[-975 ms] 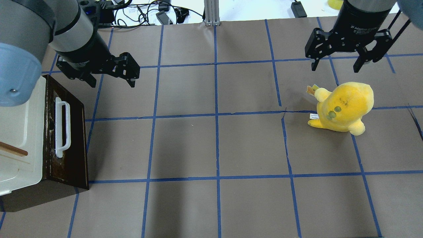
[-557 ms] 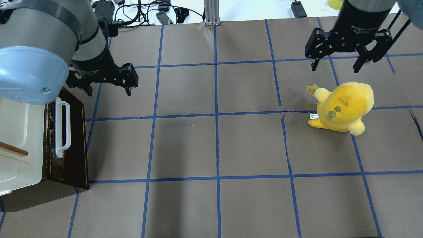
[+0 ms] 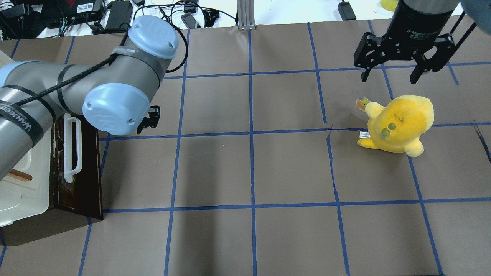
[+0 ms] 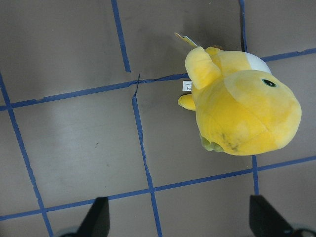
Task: Pull drawer sideways
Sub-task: 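Move the left gripper down to the white handle of the wooden drawer, then close the left gripper around the white drawer handle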
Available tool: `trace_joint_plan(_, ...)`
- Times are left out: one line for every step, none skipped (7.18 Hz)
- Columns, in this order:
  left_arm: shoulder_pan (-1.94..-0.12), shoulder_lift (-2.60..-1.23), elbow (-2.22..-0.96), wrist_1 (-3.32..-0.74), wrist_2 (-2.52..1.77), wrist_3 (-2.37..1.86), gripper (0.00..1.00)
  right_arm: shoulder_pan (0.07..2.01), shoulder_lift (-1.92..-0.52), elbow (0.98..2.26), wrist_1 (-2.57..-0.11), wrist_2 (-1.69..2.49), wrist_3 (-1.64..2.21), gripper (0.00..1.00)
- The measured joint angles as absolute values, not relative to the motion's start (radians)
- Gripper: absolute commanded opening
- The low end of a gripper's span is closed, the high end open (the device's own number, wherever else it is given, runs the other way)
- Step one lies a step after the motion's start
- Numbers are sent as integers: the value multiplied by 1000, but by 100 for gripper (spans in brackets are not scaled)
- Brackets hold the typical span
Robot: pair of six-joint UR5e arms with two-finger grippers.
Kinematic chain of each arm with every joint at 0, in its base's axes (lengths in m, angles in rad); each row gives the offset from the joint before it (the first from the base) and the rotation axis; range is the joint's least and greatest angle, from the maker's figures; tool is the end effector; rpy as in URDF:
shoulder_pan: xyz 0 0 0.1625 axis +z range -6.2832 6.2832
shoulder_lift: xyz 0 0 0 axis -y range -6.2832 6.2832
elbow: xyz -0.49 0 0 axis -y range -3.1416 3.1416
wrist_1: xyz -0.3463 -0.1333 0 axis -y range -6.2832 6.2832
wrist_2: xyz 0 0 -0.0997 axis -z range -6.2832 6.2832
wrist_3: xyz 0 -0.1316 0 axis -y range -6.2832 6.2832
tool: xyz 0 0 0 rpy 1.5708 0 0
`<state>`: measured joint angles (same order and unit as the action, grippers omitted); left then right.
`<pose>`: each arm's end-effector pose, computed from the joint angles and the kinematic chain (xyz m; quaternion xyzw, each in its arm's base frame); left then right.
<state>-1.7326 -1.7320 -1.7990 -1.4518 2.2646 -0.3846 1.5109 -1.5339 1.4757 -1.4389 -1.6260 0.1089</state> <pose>-0.1239 -0.4540 0.3905 -0.0580 0.9312 0.0312 0.3586 0.0987 -0.4603 0.5339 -0.0832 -0.9955 -0.0361 0.0285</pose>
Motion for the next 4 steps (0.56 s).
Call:
trace_joint_plan(-1735, -1764, -1830, -1441, 2377, -392, 100, 1511, -1534, 1476, -1439, -1626, 109, 100)
trace_joint_plan(-1735, -1799, -1867, -1437, 2498, -416, 100, 1511, -1534, 1476, -1439, -1626, 109, 100)
trace_joint_plan(-1731, -1832, -1905, -1435, 2620, -457, 100, 1511, -1534, 1476, -1439, -1626, 109, 100)
trace_joint_plan(-1726, -1854, -1927, -1437, 2702, -489, 100, 1510, -1534, 1476, -1439, -1626, 109, 100)
